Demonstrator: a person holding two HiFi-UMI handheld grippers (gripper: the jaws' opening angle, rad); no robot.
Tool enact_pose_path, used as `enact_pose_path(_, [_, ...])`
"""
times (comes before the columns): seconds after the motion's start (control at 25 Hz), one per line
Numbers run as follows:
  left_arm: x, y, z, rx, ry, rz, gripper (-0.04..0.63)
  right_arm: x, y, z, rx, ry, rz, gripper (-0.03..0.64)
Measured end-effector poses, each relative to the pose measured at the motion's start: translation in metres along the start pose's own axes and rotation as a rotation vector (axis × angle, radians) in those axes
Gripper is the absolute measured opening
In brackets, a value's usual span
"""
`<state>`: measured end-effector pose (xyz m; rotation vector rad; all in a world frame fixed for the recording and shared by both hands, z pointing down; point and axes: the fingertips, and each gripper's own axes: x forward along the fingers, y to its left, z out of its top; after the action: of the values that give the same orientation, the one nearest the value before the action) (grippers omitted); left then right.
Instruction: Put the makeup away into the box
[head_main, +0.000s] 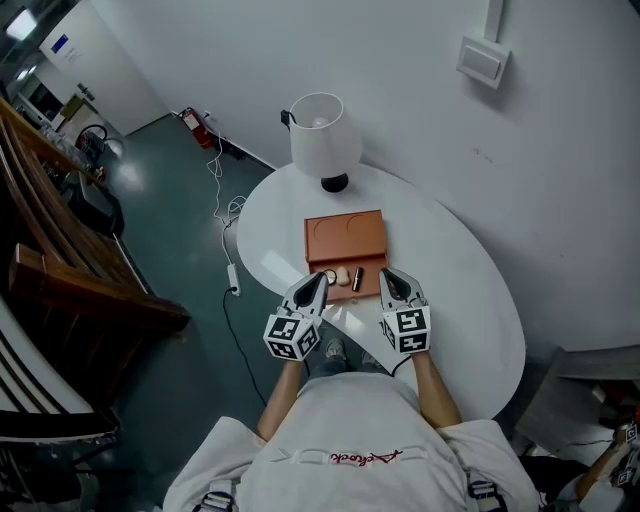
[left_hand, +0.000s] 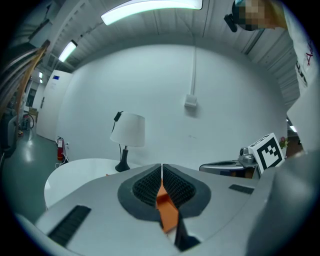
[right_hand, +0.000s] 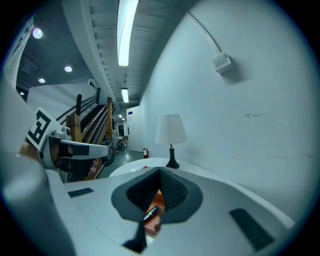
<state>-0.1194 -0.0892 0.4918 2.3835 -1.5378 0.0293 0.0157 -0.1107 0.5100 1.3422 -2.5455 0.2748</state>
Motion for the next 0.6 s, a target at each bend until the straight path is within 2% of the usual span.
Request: enact_pose_path(0.6, [-0.012,0.011,-0.004,-0.014,-0.007,0.026,0.015,0.001,0.007,-0.004,-0.040,0.029,-0.002,0.017])
